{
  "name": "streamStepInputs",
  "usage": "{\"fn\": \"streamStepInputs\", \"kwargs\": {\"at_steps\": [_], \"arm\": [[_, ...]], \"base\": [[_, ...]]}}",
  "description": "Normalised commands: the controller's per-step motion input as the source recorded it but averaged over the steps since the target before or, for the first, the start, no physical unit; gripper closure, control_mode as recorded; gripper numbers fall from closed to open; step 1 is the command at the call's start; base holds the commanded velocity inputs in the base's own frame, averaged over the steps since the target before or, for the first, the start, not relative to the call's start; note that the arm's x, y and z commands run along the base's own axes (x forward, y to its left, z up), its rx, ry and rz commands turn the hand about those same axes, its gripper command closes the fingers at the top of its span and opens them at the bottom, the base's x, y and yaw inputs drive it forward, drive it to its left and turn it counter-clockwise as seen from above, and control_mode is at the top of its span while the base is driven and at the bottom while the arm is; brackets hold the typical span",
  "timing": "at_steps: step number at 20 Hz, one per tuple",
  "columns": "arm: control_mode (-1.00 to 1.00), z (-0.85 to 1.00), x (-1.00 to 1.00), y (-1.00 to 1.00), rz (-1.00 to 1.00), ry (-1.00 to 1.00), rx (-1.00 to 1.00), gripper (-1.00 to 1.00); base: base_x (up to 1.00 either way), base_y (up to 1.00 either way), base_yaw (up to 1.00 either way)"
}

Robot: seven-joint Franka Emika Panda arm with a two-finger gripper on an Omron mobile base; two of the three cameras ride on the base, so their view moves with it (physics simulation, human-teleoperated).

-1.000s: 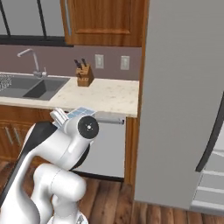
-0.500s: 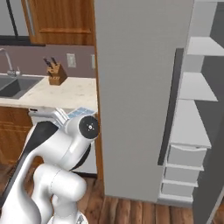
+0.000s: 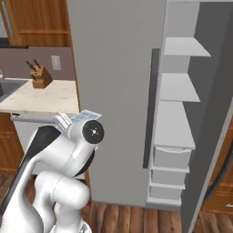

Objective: The ice cube tray has been filled with water. Take the tray and place it in the freezer to make ice. Close the freezer door after placing the tray.

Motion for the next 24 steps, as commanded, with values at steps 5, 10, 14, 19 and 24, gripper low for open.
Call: {"fn": "streamStepInputs", "kwargs": {"at_steps": [5, 10, 14, 19, 24], "arm": [[1.0, 0.0, 0.0, 0.0, 0.0, 0.0, 0.0, 1.0], [1.0, 0.0, 0.0, 0.0, 0.0, 0.0, 0.0, 1.0], [1.0, 0.0, 0.0, 0.0, 0.0, 0.0, 0.0, 1.0], [1.0, 0.0, 0.0, 0.0, 0.0, 0.0, 0.0, 1.0], [1.0, 0.0, 0.0, 0.0, 0.0, 0.0, 0.0, 1.0]], "base": [[0.0, -0.5, -0.09], [-0.01, -0.55, -0.09], [-0.11, -0.64, -0.1], [-0.04, -0.58, -0.11], [0.0, -0.43, -0.11]]}}
